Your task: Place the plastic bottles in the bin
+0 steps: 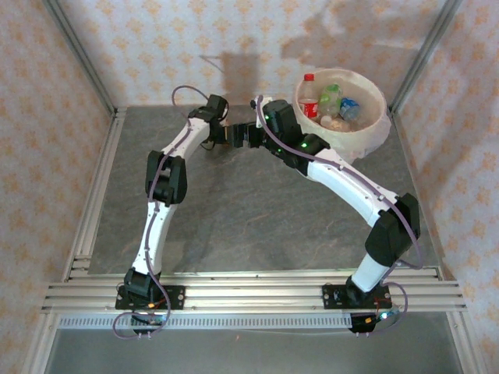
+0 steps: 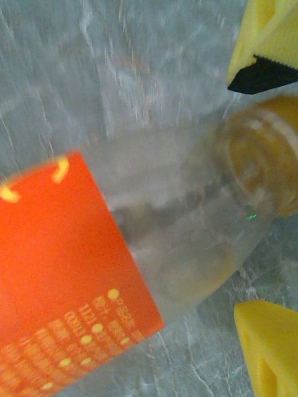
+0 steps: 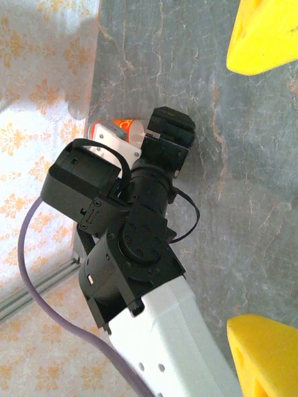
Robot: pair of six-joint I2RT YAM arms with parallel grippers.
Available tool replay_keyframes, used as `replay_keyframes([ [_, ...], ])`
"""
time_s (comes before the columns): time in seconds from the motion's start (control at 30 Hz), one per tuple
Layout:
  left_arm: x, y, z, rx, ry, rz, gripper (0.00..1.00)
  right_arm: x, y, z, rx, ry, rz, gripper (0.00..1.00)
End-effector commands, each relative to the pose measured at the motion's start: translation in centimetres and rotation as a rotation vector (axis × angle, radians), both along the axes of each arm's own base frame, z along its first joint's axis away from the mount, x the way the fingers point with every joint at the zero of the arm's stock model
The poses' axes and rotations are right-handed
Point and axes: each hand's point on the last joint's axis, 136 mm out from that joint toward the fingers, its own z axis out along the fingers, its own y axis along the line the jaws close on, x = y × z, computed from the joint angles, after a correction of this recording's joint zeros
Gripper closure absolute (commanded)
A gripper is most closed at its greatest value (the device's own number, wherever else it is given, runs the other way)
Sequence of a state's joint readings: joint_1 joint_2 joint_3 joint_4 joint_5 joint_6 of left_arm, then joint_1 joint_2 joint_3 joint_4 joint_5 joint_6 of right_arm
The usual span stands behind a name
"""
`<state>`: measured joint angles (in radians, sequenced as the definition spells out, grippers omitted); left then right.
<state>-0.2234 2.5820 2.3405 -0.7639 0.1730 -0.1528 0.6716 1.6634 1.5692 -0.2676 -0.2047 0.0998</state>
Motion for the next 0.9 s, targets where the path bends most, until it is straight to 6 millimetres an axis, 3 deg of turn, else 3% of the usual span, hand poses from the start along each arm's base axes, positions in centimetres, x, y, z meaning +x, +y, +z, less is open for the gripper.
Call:
replay_keyframes([
  [0.0, -0.2, 1.9, 0.0, 0.054, 0.014, 0.088, 0.16, -0.6, -0.7, 1.9, -0.005, -0.042, -0.008, 0.01],
  [0.13, -0.6, 2.3, -0.7, 0.075, 0.035, 0.104, 0.24, -0.6, -0.7, 1.8, -0.006, -0.043, -0.007, 0.01],
  [0.3, -0.8, 2.5, -1.1, 0.083, 0.043, 0.101, 0.43, -0.8, -0.4, 1.5, -0.006, -0.037, 0.015, 0.01],
  [0.5, -1.0, 2.3, 0.6, 0.059, 0.012, 0.111, 0.61, -1.0, -1.1, 2.0, -0.001, -0.056, -0.007, 0.01],
  [0.63, -2.3, 1.8, 3.6, 0.018, -0.04, 0.093, 0.77, -1.2, -2.5, 2.9, 0.007, -0.072, -0.064, 0.01],
  [0.77, -5.1, 0.6, 8.2, -0.071, -0.151, 0.043, 0.89, -2.1, -3.6, 3.9, 0.016, -0.083, -0.086, 0.01],
  [0.87, -7.9, -0.2, 11.3, -0.167, -0.206, 0.022, 0.89, -2.5, -4.4, 4.5, 0.032, -0.08, -0.111, 0.01],
])
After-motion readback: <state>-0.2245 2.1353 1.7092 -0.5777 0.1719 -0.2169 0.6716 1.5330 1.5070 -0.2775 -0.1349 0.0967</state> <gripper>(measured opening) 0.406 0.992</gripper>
